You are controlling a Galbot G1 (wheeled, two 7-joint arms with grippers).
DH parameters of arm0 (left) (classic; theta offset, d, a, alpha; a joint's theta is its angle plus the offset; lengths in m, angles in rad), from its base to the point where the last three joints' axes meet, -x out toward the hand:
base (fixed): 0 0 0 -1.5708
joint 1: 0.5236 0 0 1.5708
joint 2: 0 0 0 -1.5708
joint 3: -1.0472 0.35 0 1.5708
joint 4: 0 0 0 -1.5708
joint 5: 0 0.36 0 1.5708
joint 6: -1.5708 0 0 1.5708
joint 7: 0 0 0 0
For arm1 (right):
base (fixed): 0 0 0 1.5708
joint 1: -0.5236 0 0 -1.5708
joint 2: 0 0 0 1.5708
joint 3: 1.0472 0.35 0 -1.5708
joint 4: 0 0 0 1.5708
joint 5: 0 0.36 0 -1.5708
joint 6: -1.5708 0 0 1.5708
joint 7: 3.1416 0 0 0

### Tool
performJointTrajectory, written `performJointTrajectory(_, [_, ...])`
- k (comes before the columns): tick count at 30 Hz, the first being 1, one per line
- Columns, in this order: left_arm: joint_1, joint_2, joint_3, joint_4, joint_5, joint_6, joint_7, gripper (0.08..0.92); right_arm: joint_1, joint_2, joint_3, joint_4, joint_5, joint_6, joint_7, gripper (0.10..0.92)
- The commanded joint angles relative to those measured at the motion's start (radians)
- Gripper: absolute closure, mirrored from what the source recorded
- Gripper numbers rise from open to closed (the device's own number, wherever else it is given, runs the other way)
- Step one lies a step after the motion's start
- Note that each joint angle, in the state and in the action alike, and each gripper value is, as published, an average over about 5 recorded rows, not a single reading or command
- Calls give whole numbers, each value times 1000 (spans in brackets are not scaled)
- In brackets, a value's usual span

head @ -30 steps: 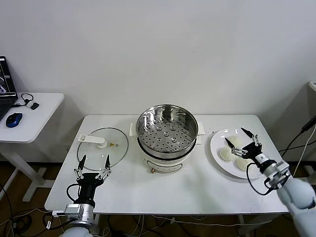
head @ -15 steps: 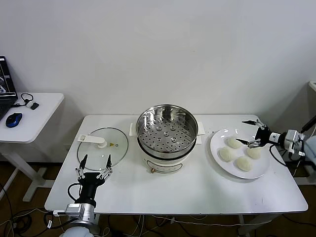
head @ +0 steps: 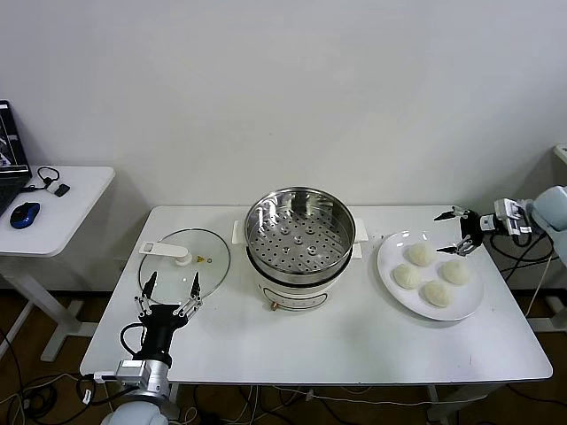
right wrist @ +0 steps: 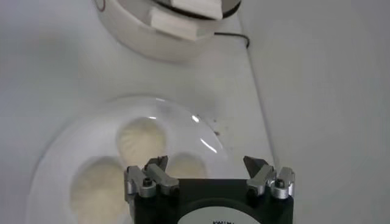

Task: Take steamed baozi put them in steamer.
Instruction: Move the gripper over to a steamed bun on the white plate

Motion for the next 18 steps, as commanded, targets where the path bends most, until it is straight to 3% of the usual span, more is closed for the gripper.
performJointTrajectory(1, [-17,54,17,-4,-5,39,-17,177,210,163,-220,-235,-132,38,-89,203])
performJointTrajectory(18, [-22,54,43,13,-14,46,-16,177,94,292,-6,-368,-417,67,-56,203])
